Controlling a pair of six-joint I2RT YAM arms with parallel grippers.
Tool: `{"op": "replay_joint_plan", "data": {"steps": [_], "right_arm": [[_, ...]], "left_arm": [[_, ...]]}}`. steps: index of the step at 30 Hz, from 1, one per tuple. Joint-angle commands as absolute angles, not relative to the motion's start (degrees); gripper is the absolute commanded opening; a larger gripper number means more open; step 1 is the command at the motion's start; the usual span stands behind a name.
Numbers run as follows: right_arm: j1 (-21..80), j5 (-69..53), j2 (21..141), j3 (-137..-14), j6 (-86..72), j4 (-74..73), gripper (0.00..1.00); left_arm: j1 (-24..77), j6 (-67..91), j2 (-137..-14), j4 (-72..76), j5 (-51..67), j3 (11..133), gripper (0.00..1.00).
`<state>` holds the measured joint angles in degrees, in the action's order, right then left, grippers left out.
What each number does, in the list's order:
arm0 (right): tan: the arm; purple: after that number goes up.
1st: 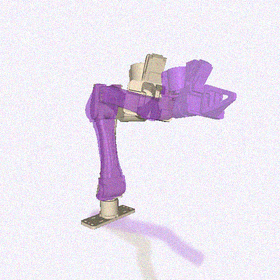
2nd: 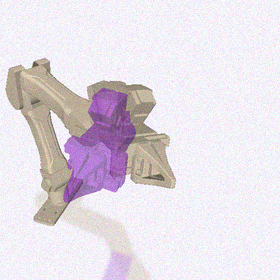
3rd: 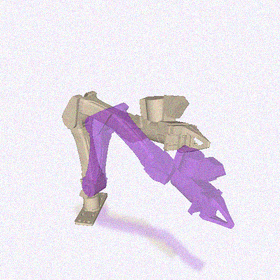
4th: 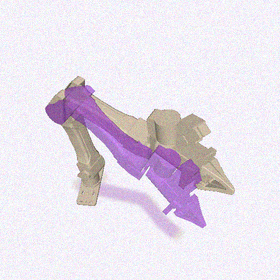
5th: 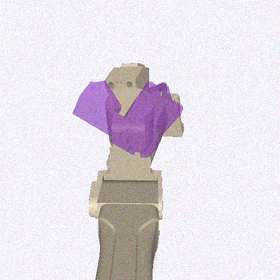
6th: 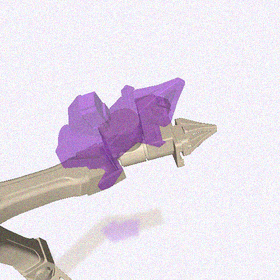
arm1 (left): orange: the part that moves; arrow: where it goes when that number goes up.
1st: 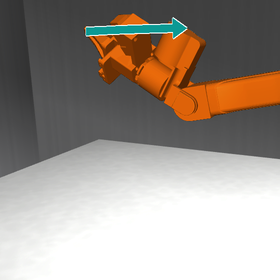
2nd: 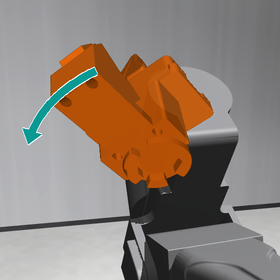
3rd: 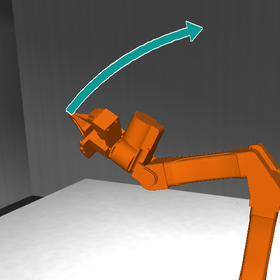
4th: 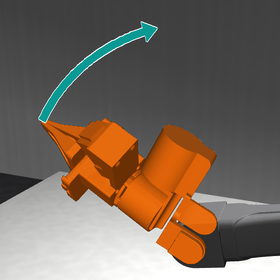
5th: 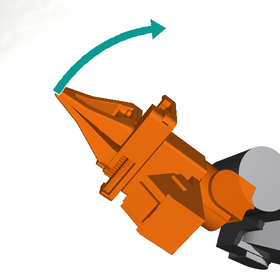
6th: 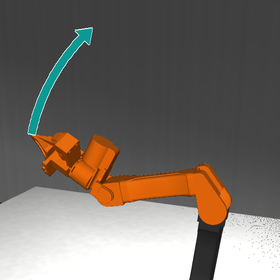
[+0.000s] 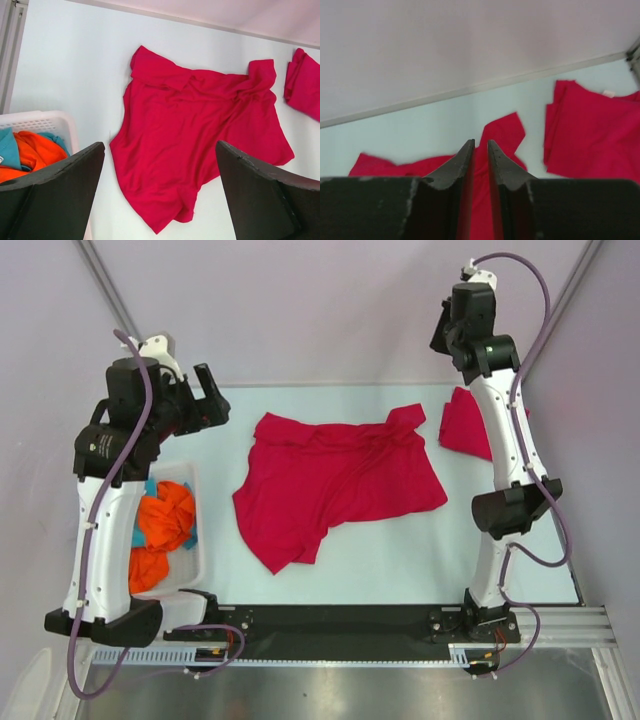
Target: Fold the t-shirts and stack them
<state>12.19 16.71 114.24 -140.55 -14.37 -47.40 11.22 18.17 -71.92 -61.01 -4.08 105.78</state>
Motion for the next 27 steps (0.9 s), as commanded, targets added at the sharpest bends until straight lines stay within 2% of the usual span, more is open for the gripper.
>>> {"op": "replay_joint_plan", "data": {"steps": [1,3,7,13,18,27], "right_arm": [[10.9,8.3,107.0,-131.9,-22.0,-46.0,0.22],[12.8,11.0,103.5,-122.8,-21.9,-44.4,0.21],[15.8,15.5,99.5,-112.0,-21.8,-43.7,0.2],[15.7,14.4,90.2,-90.7,-26.8,-38.3,0.2],[16.1,18.0,86.8,-81.6,-27.6,-39.0,0.21],[15.4,14.8,81.1,-66.0,-30.9,-38.2,0.29]], "left_arm": [[12.6,20.0,-72.3,-59.9,-4.6,106.9,0.98],[12.8,20.4,-72.5,-59.2,-4.7,106.2,0.97],[13.0,21.3,-74.0,-56.1,-4.1,102.6,0.96],[13.3,23.2,-77.4,-50.3,-1.9,93.4,0.95],[13.4,24.2,-77.6,-45.7,1.3,84.8,0.95],[14.1,25.4,-73.6,-42.2,4.4,74.0,0.94]]}}
